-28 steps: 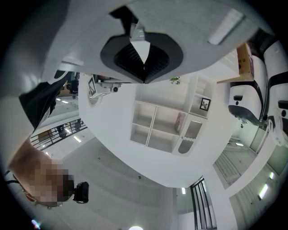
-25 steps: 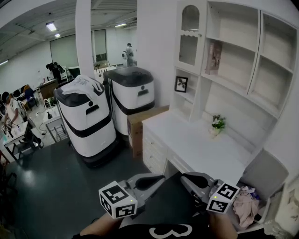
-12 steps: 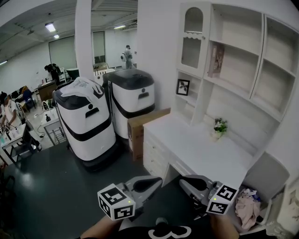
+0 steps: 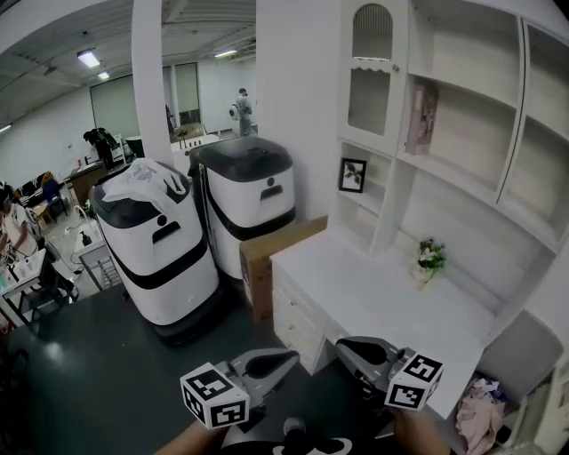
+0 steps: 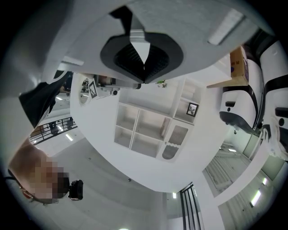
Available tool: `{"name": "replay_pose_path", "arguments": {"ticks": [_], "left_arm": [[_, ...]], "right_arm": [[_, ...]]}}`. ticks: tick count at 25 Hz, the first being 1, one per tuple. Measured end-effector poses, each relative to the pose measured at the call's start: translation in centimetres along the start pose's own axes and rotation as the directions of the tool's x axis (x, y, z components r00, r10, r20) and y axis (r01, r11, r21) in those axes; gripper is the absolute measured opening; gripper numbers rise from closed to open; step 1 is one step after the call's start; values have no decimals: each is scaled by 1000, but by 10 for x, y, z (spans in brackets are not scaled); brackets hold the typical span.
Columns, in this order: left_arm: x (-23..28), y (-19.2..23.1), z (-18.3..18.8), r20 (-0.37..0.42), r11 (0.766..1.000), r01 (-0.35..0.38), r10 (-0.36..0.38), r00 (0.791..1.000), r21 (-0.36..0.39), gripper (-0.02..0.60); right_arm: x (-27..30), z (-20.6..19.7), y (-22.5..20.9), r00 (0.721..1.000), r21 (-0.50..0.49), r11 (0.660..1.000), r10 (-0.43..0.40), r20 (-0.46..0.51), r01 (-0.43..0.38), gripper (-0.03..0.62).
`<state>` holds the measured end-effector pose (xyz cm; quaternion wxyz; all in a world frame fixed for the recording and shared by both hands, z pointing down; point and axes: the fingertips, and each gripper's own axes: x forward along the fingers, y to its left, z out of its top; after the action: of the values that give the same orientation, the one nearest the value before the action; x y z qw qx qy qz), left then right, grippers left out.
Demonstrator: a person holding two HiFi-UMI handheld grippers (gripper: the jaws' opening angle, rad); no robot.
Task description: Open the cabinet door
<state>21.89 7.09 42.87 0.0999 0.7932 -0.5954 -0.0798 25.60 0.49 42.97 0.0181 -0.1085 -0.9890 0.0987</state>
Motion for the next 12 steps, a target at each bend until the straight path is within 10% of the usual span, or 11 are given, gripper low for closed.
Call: {"name": "replay_pose_path", "arguments": {"ticks": [12], "left_arm": [[164, 181, 33, -29, 996, 66, -67, 997, -53, 5]], "right_arm": [[89, 38, -223, 998, 13, 998, -55, -18, 56, 0]]}}
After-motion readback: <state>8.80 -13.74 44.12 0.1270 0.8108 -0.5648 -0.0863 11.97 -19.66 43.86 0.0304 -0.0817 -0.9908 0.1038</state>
